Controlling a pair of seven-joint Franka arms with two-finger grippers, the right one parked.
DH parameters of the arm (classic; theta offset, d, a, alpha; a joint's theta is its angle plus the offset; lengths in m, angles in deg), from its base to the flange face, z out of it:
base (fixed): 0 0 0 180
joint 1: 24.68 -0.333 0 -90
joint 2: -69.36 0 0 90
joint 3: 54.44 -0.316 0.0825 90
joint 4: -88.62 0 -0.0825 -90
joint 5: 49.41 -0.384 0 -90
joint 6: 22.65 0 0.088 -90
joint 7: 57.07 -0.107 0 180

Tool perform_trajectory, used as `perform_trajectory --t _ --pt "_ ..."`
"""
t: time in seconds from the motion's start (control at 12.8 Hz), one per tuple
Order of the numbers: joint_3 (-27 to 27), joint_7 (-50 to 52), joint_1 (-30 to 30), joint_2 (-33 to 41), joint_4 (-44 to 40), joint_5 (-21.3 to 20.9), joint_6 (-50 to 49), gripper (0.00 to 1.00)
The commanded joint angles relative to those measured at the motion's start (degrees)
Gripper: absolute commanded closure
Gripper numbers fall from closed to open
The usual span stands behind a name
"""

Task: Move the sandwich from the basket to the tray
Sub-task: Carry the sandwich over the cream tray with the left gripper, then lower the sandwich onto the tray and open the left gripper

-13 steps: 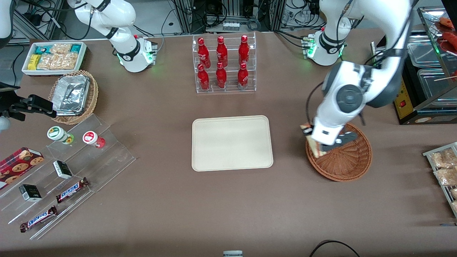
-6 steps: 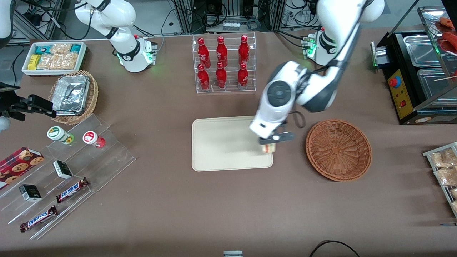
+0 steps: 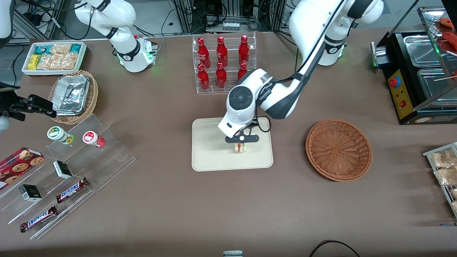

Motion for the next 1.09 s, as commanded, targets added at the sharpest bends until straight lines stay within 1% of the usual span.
perform_trajectory --t 0.0,0.31,0.7,0.78,0.86,0.94,1.02 --pt "0.61 0.87 0.46 -5.90 -7.00 0.75 -0.19 1.00" --pt "0.61 6.40 1.34 -8.46 -8.15 0.66 1.66 1.00" --pt "0.61 7.64 1.43 -9.34 -7.97 0.22 2.98 1.00" --pt "0.70 9.04 1.60 -9.43 -7.89 -0.04 3.50 0.89" --pt "0.35 9.49 3.26 -9.52 -7.89 -0.13 3.85 0.69" --pt "0.17 9.49 3.62 -9.61 -7.80 -0.21 3.95 0.38" --pt "0.17 9.14 3.62 -9.61 -7.80 -0.21 3.95 0.00"
